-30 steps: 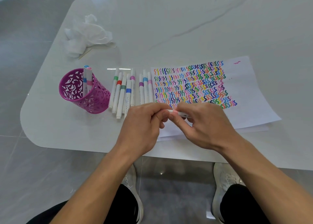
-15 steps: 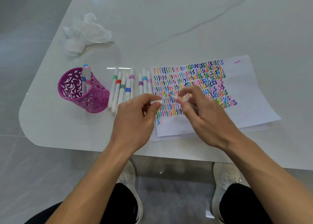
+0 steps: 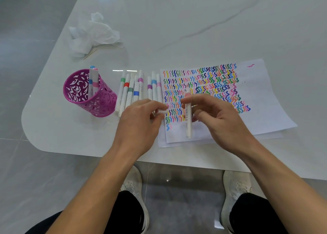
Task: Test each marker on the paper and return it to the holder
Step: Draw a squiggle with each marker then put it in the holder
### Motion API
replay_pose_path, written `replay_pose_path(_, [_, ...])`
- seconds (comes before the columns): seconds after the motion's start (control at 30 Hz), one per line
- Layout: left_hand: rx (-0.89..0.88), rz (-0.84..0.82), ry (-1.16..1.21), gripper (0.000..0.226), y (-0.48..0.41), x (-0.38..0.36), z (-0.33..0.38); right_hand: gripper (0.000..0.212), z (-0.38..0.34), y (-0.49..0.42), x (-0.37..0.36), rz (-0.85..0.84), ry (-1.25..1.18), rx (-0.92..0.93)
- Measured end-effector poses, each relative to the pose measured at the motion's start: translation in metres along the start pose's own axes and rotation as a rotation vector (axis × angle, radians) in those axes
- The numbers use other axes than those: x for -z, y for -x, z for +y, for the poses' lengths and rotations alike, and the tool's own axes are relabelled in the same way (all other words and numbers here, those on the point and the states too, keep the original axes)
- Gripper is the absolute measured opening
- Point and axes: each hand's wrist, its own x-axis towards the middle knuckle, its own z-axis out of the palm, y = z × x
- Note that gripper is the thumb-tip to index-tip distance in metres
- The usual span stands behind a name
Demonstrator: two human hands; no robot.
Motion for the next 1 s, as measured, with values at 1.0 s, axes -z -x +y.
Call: replay_pose_path(1.0, [-0.085,-0.02,-0.127,0.022,0.003,-0.022,-0.01,0.027,0.021,0.015,-0.035,0.113,0.05,-0.061])
